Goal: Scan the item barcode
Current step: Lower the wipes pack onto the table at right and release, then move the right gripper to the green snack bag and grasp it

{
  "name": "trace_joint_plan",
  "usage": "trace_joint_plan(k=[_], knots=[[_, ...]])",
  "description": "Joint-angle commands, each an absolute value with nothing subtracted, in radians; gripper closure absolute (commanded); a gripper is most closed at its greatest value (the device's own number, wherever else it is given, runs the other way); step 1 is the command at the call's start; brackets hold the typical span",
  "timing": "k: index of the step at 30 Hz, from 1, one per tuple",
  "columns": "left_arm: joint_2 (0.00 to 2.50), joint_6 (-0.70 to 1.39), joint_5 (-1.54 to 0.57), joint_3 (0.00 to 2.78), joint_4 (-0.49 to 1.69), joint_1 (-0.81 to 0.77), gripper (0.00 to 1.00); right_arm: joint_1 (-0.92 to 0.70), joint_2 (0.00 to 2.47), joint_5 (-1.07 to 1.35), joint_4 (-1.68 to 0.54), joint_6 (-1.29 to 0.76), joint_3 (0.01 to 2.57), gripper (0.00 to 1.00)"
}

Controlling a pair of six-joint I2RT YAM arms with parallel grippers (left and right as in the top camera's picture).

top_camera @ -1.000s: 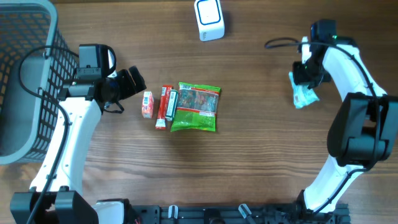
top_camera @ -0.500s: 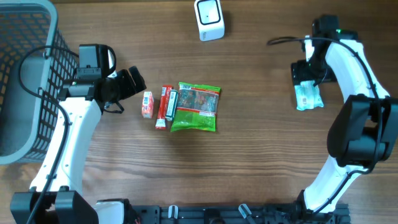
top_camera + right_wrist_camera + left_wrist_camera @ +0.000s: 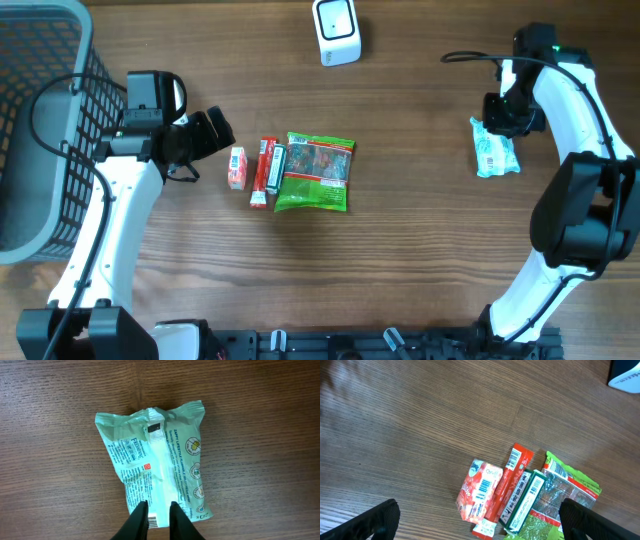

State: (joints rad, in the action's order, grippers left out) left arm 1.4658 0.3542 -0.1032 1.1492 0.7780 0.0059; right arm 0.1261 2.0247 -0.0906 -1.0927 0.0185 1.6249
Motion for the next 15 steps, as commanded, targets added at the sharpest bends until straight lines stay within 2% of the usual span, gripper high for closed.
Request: trace_joint_plan(k=[1,8,10,11,12,15], knots=[[1.453,0.356,-0.112,1.143,0.776,0.009,0.0,0.128,2.022,-0.108,-1.076,-0.004,1.586,0.87],[1.453,0.356,-0.112,1.143,0.775,0.009,0.0,0.128,2.022,-0.112,-0.908,-0.003,1.425,0.86],[1.453,0.356,-0.112,1.143,0.775,0.009,0.0,0.128,2.022,-0.11,-0.849,-0.006,1.378,0.64],[1.453,0.356,-0.112,1.143,0.775,0.009,0.0,0.128,2.022,-0.11,-0.841,-0.009,1.367,0.57],[1.453,0.356,-0.112,1.143,0.776,0.009,0.0,0.128,2.022,-0.097,-0.841,-0.006,1.367,0.44],[1.453,0.356,-0.112,1.143,0.775,0.009,0.0,0.128,2.008,-0.03,-0.878,0.031,1.419,0.33]])
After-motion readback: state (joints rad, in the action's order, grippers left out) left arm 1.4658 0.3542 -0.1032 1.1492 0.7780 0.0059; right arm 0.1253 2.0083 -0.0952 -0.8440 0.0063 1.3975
